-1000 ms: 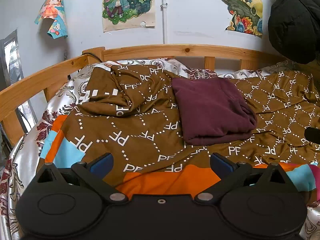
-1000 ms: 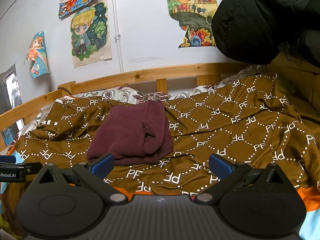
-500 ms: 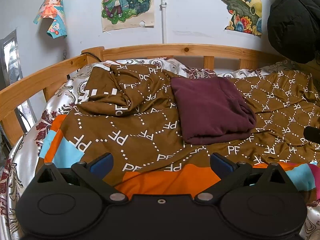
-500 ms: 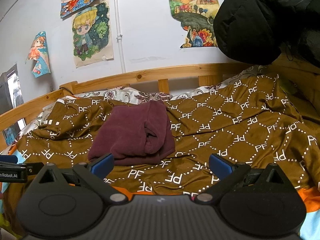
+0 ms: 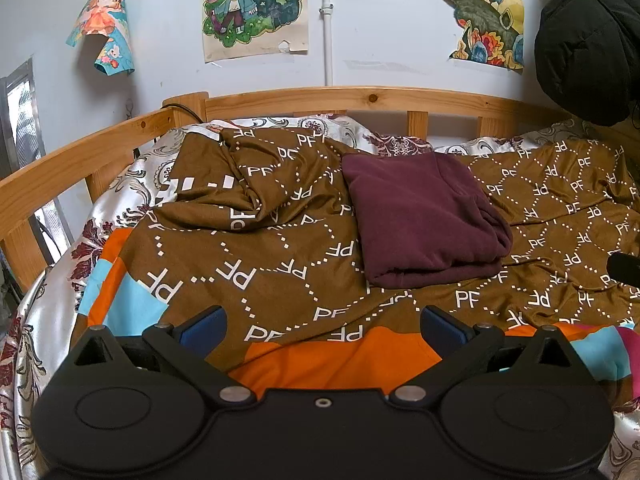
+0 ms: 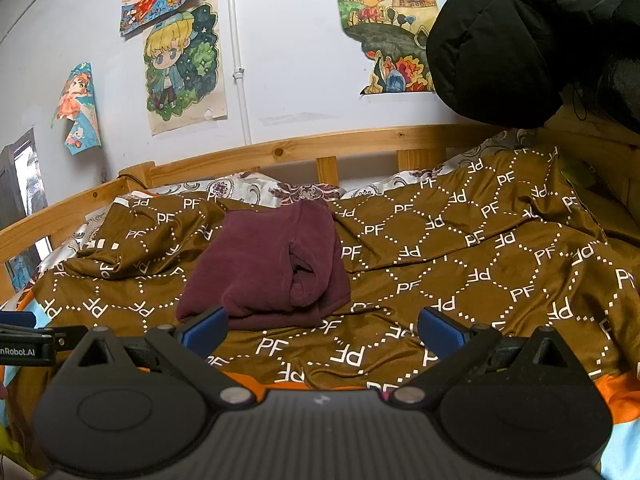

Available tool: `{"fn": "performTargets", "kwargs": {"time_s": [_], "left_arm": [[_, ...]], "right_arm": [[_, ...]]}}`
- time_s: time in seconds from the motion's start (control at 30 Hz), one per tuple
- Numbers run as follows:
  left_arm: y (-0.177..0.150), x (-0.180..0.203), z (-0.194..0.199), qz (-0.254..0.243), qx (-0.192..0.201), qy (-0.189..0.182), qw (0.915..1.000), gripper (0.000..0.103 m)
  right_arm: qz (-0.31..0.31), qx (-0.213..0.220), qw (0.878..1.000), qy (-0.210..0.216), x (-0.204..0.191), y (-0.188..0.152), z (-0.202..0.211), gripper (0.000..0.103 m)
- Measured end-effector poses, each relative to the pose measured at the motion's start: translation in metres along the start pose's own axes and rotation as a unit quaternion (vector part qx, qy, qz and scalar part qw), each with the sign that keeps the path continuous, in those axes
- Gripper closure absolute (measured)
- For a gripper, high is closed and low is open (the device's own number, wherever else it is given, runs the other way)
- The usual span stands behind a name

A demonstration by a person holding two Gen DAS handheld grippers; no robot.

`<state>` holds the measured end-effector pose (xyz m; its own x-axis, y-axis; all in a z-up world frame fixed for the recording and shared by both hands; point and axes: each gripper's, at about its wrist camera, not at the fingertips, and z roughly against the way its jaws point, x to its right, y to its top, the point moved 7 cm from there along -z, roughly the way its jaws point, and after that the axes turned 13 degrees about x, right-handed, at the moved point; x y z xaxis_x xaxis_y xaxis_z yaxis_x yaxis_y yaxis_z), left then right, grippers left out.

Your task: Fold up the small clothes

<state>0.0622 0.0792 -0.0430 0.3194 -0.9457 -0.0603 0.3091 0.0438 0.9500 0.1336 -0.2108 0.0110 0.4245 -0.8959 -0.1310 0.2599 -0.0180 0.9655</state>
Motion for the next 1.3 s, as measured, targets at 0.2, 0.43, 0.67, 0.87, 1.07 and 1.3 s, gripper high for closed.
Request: {"fn": "performTargets", "kwargs": {"time_s": [0.2,0.43,0.67,0.87,1.07,1.3], "left_arm": [[0.0003,-0.0001,0.0001,-0.001,0.0,0.0,1.0,0.001],[-0.0013,0.0012,-0.0002,-0.002,0.0,-0.002,1.0,0.001],[-0.0005,0.0008,-0.0003,-0.001,0.0,-0.001,1.0,0.001],[-0.0017,0.0021,-0.0002,-0.001,0.0,-0.002,1.0,0.001],[-0.0029,0.0035,0.0,-0.003,0.0,-0.007,1.0,0.001],[0.0004,-0.0006,-0.0004,-0.004,0.001,0.0,1.0,0.001]], "right_arm": [[0.0,0.0,1.0,0.0,0.0001,0.0001,0.0001,0.0],[0.0,0.0,1.0,-0.001,-0.0005,0.0,0.0003,0.0],[0.0,0.0,1.0,0.0,-0.0005,0.0,0.0004,0.0],[-0.001,-0.001,1.0,0.0,-0.0008,-0.0008,0.0003,0.0],[-0.001,-0.002,1.0,-0.001,-0.0006,-0.0008,0.0002,0.0],[-0.001,-0.002,1.0,-0.001,-0.0004,-0.0008,0.0004,0.0]]}}
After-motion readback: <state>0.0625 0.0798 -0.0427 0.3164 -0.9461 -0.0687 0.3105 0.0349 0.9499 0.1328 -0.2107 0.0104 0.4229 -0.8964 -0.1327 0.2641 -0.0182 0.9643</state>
